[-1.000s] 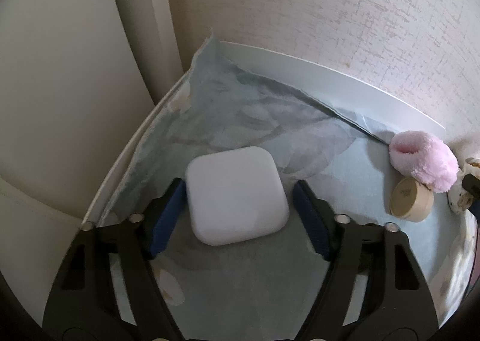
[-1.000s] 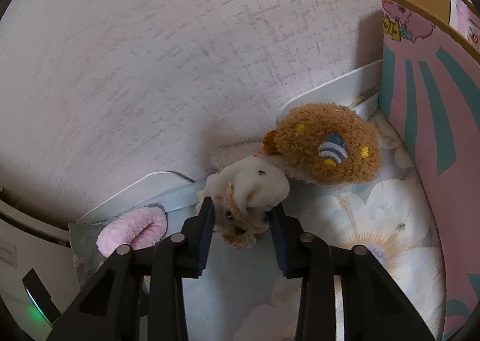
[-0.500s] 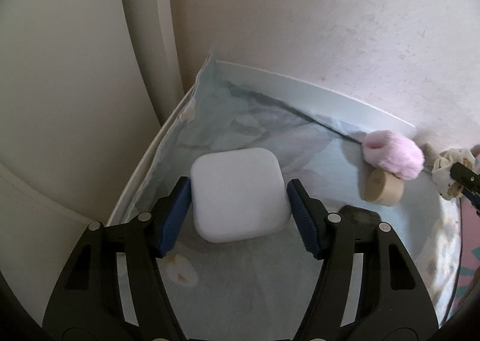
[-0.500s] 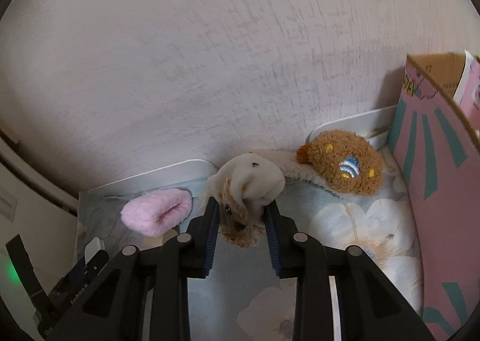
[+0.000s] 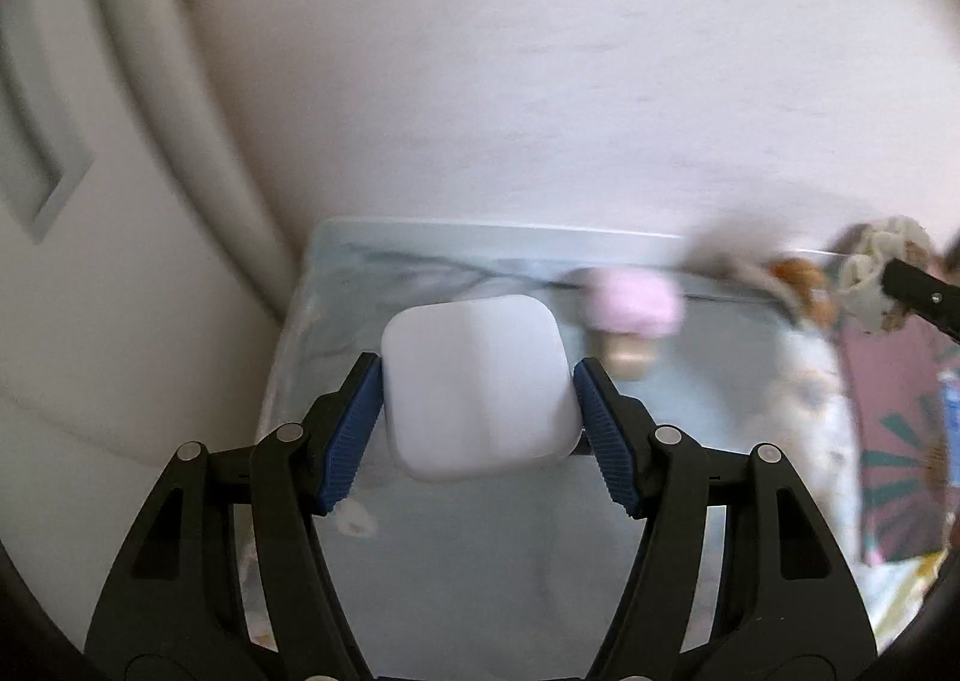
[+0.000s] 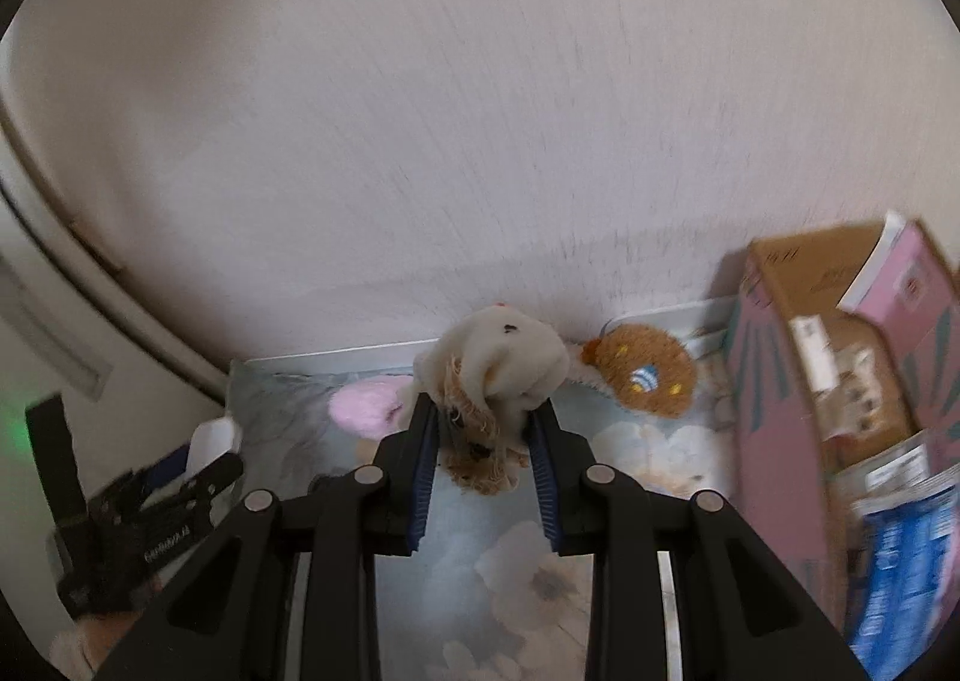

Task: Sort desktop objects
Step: 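Carry the white pad and white plush into the cardboard box and open both tools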

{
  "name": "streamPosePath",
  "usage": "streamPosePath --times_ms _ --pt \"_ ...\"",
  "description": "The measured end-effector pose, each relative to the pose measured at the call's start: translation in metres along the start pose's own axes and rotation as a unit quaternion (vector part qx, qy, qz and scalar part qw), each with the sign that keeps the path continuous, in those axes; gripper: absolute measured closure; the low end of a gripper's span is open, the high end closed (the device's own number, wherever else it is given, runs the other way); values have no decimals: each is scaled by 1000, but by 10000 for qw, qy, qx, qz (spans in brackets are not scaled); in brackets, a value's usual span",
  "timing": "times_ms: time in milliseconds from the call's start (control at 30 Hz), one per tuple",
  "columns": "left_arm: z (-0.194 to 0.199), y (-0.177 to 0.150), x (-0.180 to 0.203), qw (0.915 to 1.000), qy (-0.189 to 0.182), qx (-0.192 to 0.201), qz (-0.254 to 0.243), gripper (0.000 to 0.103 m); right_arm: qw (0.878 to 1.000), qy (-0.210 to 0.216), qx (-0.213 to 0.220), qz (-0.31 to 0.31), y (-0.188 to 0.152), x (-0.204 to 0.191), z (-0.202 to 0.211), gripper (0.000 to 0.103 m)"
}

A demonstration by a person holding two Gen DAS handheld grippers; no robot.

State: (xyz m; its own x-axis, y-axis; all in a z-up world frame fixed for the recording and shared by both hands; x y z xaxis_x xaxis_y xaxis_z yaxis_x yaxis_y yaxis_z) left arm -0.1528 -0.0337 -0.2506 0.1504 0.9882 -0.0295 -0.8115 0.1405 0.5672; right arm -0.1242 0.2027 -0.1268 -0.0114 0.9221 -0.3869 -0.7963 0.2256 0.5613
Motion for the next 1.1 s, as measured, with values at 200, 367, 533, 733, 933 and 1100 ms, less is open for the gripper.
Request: streamPosePath --times_ms 200,367,533,733,933,1100 --pt "15 53 53 9953 -576 219 -748 41 9993 -17 74 363 -1 16 48 76" --pt "18 78 108 9872 -1044 407 -1133 41 9991 -255 220 275 3 42 80 76" --pt "17 102 168 9765 -1491 513 -1472 41 9981 -526 308 97 -4 73 97 76" --pt "18 115 241 9614 -1903 588 -1896 41 9962 -818 257 -136 -18 112 115 76" --pt "-3 115 314 9462 -2267 427 -2270 41 9936 -1041 115 -431 -32 146 125 76" --pt "-14 109 361 9343 -2438 237 -2590 41 9922 -1127 -26 -532 -41 167 121 76"
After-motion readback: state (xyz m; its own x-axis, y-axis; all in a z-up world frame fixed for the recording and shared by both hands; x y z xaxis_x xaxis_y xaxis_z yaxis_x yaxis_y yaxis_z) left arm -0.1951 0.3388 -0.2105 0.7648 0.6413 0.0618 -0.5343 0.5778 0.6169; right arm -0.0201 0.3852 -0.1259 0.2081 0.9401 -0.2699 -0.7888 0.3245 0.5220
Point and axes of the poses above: each gripper's, at about its wrist camera, not at the fingertips, and z roughly against the way its jaws point, x to its right, y to its top, the point moved 5 cm from there along -z, roughly the way its jaws point, and after that the axes turned 6 degrees about -z, right-handed, at the moved point
